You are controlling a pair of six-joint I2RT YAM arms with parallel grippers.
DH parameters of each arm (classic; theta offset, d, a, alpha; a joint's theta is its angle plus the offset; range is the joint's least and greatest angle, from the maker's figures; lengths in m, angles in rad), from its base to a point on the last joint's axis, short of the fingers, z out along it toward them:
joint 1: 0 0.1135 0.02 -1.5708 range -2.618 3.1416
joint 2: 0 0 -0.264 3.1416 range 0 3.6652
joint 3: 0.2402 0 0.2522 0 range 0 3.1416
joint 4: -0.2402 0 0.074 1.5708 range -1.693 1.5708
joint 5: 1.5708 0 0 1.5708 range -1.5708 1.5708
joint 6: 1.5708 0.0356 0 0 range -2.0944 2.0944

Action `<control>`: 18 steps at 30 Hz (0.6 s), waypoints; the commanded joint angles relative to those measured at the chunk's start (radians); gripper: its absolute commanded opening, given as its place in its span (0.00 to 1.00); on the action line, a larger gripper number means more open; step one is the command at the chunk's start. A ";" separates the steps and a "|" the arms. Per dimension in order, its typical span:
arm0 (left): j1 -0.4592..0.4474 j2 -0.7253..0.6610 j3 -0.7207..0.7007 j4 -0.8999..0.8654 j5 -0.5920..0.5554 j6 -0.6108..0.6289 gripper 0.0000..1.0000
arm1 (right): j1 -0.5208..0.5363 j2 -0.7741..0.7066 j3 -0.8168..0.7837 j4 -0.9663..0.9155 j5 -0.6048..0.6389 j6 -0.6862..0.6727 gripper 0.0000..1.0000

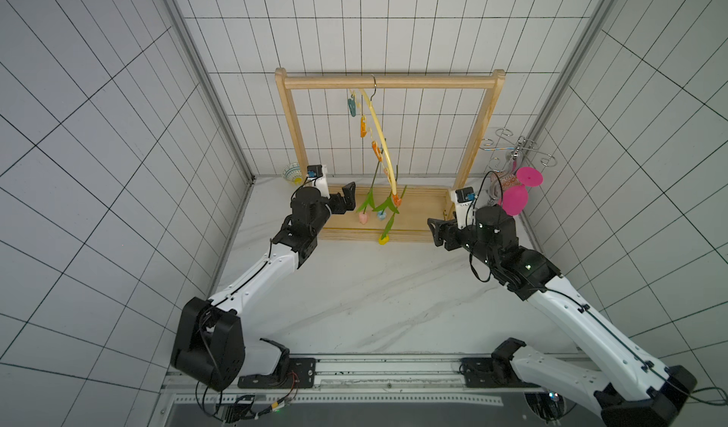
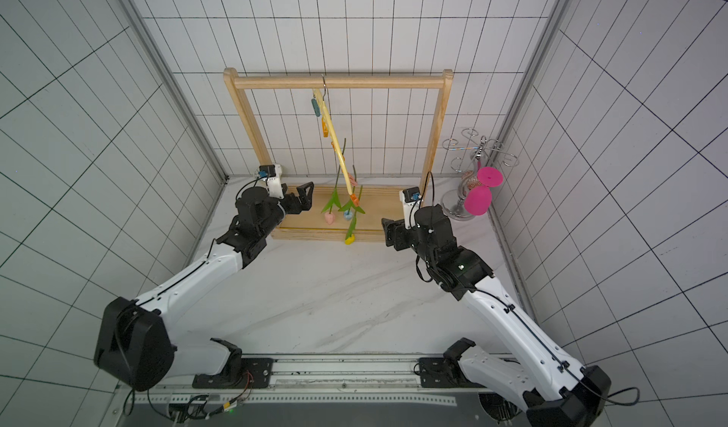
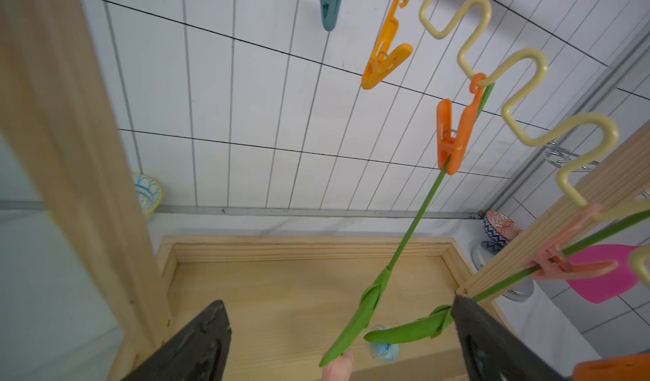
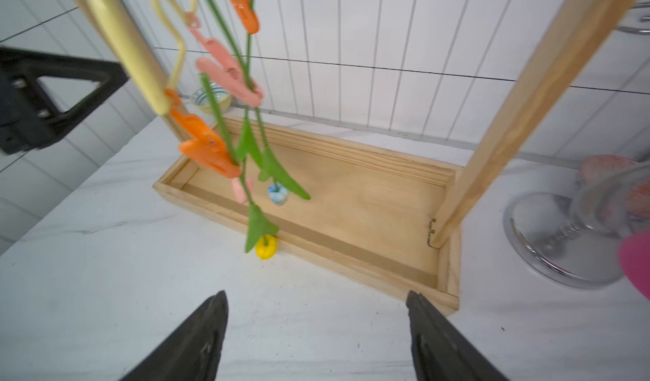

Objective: Dry the flowers on a clothes hanger
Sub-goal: Clamp the flower onto the hanger, then reset both arms

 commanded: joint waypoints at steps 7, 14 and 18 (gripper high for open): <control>-0.006 -0.165 -0.491 0.224 -0.195 -0.162 0.99 | -0.058 0.044 -0.277 0.273 0.439 0.010 0.81; -0.034 -0.212 -0.573 0.304 -0.145 -0.264 0.99 | -0.091 0.018 -0.540 0.685 0.500 -0.255 0.83; -0.034 -0.179 -0.536 0.255 -0.141 -0.272 0.99 | -0.205 0.073 -0.609 0.831 0.458 -0.311 0.84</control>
